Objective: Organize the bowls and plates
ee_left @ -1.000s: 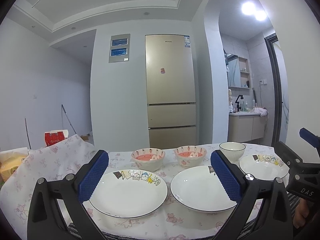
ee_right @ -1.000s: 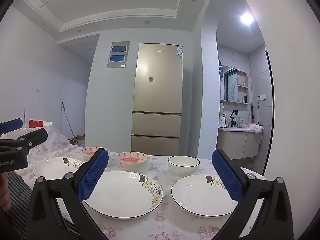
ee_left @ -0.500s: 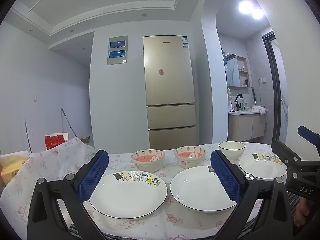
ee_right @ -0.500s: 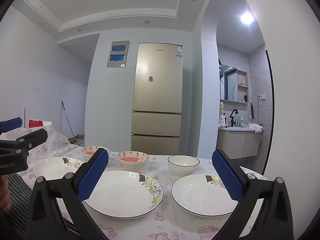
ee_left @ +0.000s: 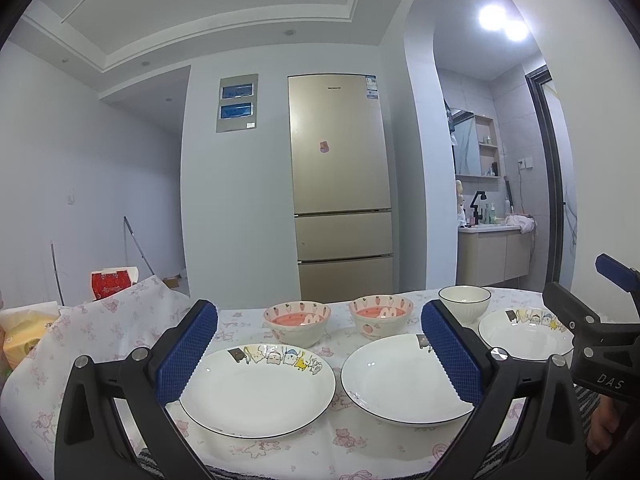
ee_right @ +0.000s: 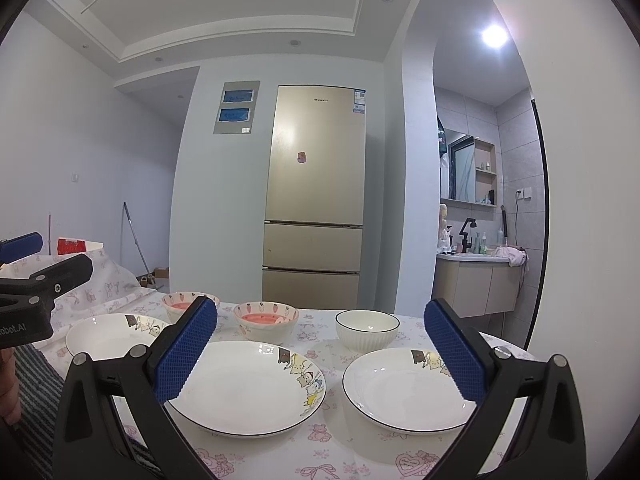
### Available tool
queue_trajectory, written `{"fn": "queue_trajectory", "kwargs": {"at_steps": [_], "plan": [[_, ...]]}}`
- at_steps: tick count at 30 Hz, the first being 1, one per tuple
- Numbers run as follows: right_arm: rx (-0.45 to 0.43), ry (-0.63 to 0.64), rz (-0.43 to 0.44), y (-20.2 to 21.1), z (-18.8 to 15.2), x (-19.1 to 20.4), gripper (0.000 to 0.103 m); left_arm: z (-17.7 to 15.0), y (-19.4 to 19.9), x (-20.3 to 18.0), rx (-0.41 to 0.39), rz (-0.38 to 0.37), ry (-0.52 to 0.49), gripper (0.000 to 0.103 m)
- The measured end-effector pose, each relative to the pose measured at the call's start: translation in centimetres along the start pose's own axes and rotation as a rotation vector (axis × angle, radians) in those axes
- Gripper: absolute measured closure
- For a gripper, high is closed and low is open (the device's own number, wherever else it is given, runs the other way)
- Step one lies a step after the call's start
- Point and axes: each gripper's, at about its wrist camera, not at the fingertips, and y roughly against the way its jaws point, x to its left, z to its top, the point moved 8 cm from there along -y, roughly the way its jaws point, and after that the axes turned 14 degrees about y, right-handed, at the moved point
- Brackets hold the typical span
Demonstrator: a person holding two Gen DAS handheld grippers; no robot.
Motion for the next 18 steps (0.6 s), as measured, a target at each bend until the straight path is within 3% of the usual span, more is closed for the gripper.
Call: {"fn": "queue_trajectory", "kwargs": {"at_steps": [18], "plan": [[0.000,0.000,0.000,-0.01,-0.01,0.01,0.000,0.00,0.20,0.14,-0.001,0.000,0.000,0.000]]}}
